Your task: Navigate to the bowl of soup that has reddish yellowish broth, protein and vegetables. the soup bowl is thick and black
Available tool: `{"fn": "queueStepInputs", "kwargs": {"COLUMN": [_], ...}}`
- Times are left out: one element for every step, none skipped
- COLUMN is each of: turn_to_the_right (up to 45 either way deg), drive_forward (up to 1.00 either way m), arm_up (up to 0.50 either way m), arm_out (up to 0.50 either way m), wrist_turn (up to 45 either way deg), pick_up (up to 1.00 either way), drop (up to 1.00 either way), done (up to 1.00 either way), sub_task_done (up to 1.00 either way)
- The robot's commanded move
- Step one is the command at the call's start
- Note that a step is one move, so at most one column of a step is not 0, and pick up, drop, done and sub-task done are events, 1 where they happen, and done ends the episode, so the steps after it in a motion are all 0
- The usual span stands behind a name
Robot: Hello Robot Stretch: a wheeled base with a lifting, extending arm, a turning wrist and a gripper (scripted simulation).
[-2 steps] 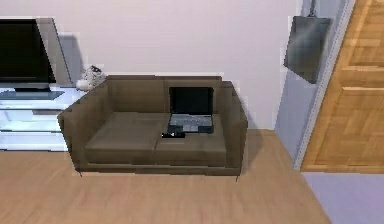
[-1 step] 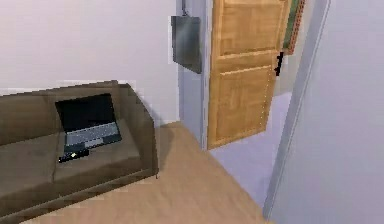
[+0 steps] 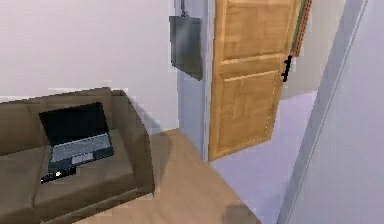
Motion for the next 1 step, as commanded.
{"fn": "queueStepInputs", "kwargs": {"turn_to_the_right": [9.0], "drive_forward": [0.0], "arm_up": [0.0], "arm_out": [0.0], "wrist_turn": [0.0], "pick_up": [0.0], "drop": [0.0], "done": [0.0], "sub_task_done": [0.0]}}
